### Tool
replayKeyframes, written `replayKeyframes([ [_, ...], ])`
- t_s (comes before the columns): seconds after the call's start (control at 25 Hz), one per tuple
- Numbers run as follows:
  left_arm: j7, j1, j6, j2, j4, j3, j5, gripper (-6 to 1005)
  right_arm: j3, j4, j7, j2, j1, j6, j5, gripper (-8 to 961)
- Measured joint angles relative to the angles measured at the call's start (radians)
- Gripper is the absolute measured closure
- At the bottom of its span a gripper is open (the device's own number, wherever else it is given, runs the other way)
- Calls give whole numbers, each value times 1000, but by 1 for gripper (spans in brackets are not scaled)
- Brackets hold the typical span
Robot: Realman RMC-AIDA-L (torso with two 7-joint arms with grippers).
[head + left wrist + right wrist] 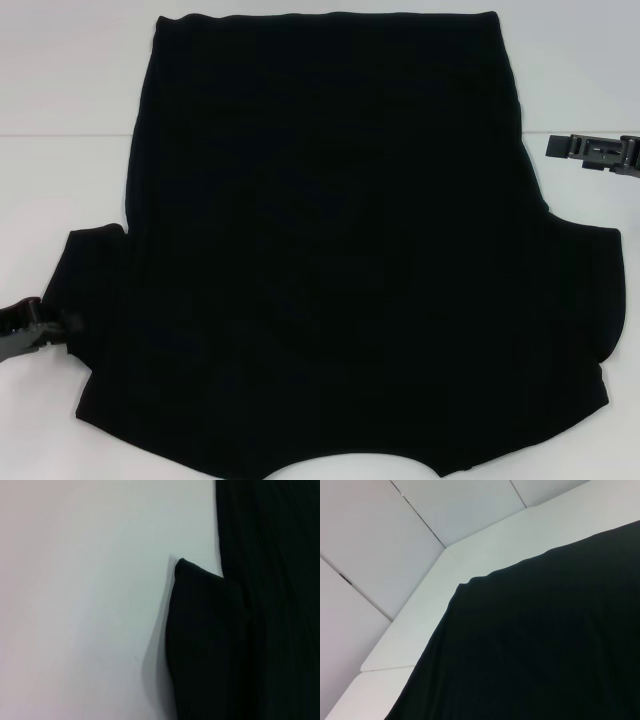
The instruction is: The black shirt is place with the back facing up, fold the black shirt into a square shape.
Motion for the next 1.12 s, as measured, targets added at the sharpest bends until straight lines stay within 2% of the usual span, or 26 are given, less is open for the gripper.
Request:
replayKeyframes([
  [0.16,-2,-1,-2,0,0,1,0,781,0,-1,0,0,1,0,0,20],
  [0.4,3,-5,-4,1,0,0,-1,970,2,-3,1,0,1,0,0,21],
  [0.72,18,-5,2,12,14,-36,-7,1001,2,-4,1,0,1,0,0,22],
  [1.12,-2,-4,-20,43,87,-96,5,1000,2,-4,2,-1,2,3,-1,23],
])
